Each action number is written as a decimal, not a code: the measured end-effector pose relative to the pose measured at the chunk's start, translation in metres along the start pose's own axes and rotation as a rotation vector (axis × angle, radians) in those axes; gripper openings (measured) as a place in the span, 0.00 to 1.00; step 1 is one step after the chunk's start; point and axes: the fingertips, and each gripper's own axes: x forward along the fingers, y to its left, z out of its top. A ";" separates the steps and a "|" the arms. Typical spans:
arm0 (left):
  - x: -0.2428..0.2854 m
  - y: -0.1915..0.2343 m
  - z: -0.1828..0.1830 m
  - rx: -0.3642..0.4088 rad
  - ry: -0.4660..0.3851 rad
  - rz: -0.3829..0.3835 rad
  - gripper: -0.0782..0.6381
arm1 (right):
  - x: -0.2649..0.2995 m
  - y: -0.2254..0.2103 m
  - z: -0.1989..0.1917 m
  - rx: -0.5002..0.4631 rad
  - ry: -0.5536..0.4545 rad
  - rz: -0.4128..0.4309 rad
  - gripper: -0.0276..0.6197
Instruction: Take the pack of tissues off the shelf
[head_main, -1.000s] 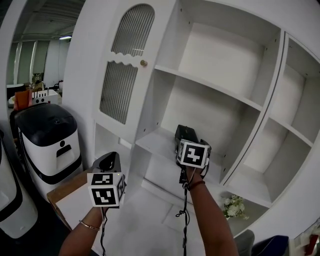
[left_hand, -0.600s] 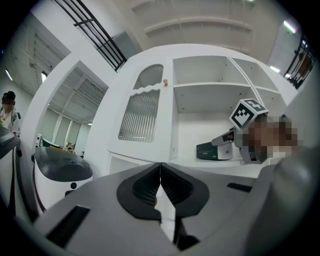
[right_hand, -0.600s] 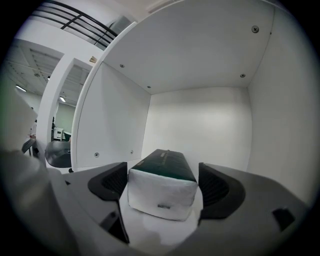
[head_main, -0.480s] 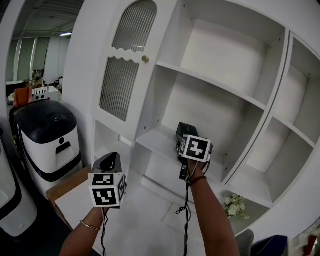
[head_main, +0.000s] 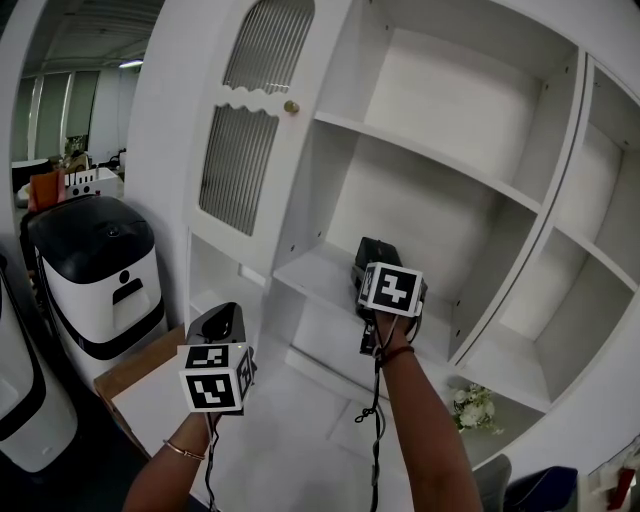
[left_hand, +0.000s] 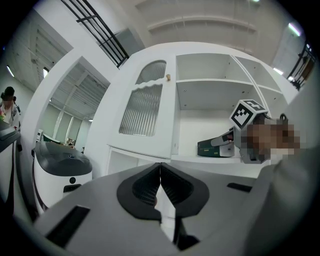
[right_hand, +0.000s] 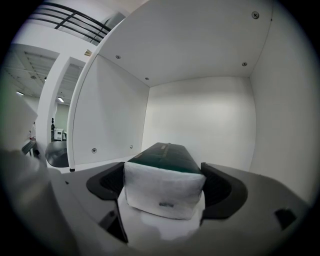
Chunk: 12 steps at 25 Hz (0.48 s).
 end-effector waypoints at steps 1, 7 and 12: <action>0.000 0.000 -0.001 -0.003 0.002 0.000 0.13 | 0.000 0.000 0.000 -0.004 0.000 -0.001 0.77; 0.002 -0.003 -0.006 -0.014 0.011 0.003 0.13 | 0.001 0.000 0.001 -0.002 0.002 -0.002 0.74; -0.001 -0.006 -0.005 -0.012 0.011 0.009 0.13 | 0.000 -0.001 -0.001 0.000 0.005 0.008 0.70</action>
